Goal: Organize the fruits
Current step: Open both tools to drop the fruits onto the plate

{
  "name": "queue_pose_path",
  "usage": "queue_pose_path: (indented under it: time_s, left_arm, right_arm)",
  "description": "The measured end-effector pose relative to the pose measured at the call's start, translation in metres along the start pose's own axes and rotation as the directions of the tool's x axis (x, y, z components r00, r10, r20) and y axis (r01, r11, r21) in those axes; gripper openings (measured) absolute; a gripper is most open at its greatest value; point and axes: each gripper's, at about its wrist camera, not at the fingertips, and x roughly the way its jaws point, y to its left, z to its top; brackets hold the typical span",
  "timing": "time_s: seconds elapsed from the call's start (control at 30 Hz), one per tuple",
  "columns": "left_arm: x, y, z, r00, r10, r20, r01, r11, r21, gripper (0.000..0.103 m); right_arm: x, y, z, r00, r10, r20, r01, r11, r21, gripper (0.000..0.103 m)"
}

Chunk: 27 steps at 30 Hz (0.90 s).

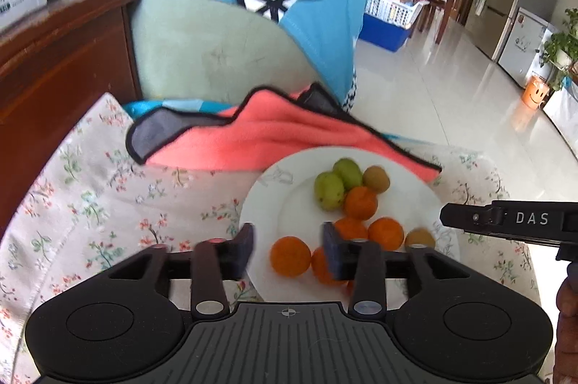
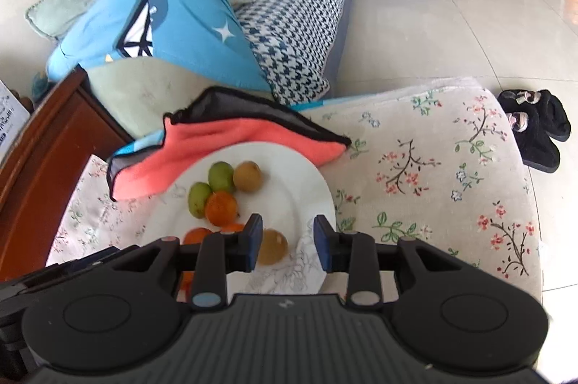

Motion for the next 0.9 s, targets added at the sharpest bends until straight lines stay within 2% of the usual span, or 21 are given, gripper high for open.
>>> queue_pose_path:
  time_s: [0.07,0.3,0.63,0.9]
  left_arm:
    - [-0.005,-0.001,0.002,1.000,0.018,0.024,-0.018,1.000,0.001,0.064]
    - [-0.015,0.006,0.004,0.998,0.050,0.027,-0.050,0.999,-0.004,0.073]
    - [-0.031,0.025,0.002,0.997,0.071,0.032,-0.070,0.997,-0.020,0.076]
    - [-0.042,0.034,-0.006,0.997,0.068,0.028,-0.068,0.998,0.019,0.077]
  right_arm:
    - [-0.003,0.002,0.001,1.000,0.007,0.011,-0.007,1.000,0.001,0.034]
    - [-0.005,0.014,-0.002,0.999,0.049,-0.001,-0.049,0.998,-0.027,0.034]
    - [-0.007,0.041,-0.015,0.996,0.083,-0.030,-0.087,0.983,-0.162,0.035]
    - [-0.006,0.054,-0.026,0.991,0.117,-0.065,-0.129,0.963,-0.236,0.035]
